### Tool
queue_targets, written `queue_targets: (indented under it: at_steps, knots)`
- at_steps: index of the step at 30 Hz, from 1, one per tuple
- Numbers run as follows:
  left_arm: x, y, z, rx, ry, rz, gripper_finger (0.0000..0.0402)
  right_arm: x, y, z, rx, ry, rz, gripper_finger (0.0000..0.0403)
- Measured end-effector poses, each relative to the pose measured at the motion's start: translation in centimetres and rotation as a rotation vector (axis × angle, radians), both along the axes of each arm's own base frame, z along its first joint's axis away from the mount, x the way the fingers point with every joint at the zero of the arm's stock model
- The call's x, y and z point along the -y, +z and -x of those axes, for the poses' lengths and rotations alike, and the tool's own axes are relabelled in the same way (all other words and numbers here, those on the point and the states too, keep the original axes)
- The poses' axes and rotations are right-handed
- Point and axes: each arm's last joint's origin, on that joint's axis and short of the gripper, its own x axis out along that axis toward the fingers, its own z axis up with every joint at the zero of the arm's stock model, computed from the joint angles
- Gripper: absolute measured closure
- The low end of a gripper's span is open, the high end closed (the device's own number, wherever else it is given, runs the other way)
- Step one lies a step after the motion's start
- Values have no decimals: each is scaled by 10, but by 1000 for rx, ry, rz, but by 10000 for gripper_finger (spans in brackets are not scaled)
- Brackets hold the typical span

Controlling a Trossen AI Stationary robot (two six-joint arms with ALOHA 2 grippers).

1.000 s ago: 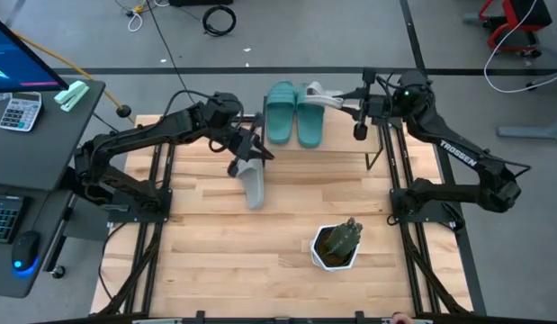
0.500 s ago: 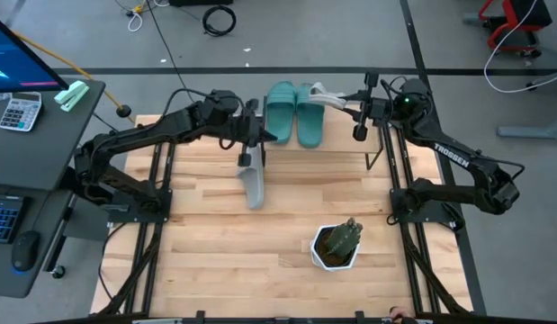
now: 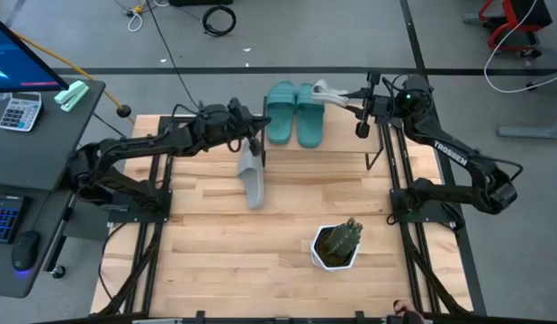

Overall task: Pick and place slides into the shelf
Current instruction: Put the bottom gray slides on the shelf

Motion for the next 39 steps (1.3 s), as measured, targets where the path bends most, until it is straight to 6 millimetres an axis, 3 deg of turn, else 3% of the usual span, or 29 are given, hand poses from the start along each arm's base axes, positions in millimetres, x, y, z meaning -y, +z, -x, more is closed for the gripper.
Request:
queue_targets:
  at_steps: [9,16,24,39]
  knots:
    - [11,1,28,43,0,-9,396,23,-13,11,-32,-8,-68,317]
    - [17,6,42,70,2,-19,385,33,-24,7,-50,13,-97,317]
    - [18,7,45,64,1,-18,395,45,-35,8,-69,19,-154,318]
    - [18,6,45,56,1,-24,390,51,-33,25,-58,62,-191,318]
